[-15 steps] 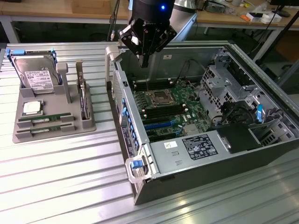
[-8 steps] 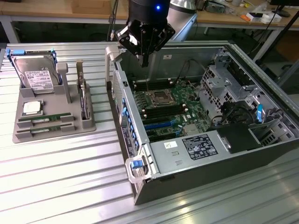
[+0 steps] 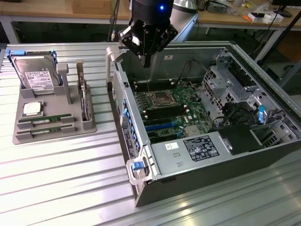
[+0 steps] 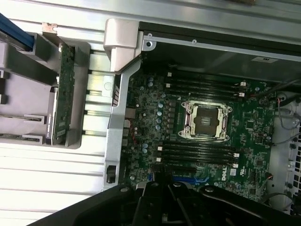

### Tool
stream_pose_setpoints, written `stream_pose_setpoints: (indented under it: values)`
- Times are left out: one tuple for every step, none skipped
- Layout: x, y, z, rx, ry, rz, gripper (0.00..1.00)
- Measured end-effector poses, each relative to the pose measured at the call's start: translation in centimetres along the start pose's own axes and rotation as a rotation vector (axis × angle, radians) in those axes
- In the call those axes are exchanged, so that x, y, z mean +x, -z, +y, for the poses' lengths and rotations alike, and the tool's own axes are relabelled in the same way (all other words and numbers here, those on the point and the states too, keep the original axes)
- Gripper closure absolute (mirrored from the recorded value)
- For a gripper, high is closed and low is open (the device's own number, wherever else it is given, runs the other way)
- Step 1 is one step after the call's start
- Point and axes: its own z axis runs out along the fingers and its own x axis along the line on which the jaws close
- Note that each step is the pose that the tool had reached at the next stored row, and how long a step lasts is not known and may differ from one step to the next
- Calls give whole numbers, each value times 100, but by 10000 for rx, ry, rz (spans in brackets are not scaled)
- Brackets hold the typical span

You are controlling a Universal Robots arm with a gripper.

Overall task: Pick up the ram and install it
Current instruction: 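Reach for the ram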

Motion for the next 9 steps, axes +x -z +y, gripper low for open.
stream_pose_setpoints:
  values:
    - [10,1,1,1,0,-9,89]
    - [39,3,2,-7,4,-82,89]
    - [60,5,2,-36,6,-166,89]
    - [75,6,1,-57,8,-234,89]
    - [80,7,1,-69,7,-262,89]
    - [80,7,1,-69,8,-263,89]
    - [80,7,1,-70,9,-264,89]
    - [80,6,1,-70,9,-265,89]
    - [80,7,1,-69,9,-265,89]
